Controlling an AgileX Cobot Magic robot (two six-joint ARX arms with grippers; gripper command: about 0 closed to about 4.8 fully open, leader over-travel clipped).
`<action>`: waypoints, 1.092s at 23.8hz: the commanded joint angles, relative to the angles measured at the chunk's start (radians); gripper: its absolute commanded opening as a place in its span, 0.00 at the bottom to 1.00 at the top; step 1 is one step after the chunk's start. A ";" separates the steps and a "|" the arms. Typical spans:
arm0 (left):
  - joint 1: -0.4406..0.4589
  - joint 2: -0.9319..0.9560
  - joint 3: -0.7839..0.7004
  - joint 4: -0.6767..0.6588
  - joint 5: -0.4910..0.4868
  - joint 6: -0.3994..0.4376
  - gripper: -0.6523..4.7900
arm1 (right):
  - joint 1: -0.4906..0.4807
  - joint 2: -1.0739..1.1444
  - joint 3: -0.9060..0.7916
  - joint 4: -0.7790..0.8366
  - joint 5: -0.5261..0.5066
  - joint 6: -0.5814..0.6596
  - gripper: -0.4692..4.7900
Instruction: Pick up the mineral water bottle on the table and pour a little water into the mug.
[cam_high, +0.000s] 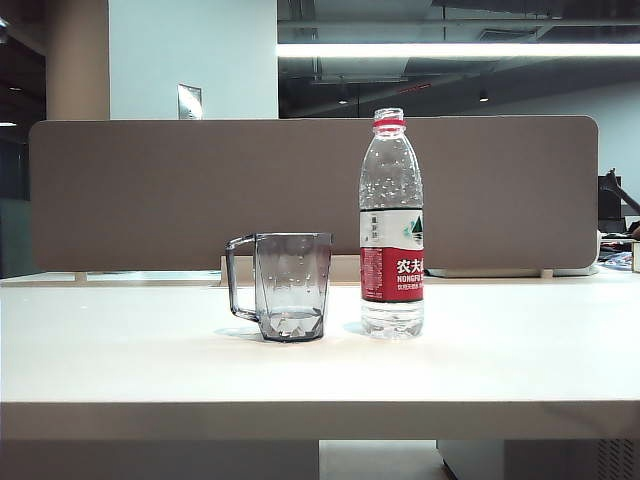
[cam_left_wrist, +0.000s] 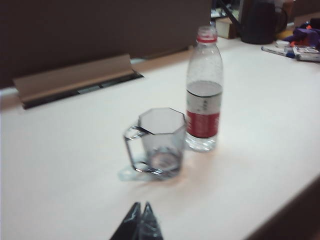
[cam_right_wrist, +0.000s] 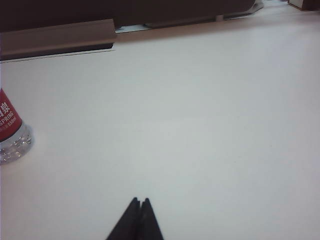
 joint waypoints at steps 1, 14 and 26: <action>0.146 -0.062 -0.087 0.023 0.010 0.010 0.11 | 0.000 -0.001 -0.008 0.017 0.001 0.001 0.08; 0.490 -0.155 -0.195 -0.191 -0.024 -0.110 0.11 | 0.001 -0.001 -0.008 0.017 0.001 0.001 0.08; 0.490 -0.155 -0.234 -0.228 -0.025 -0.107 0.11 | 0.001 -0.001 -0.008 0.017 0.001 0.001 0.08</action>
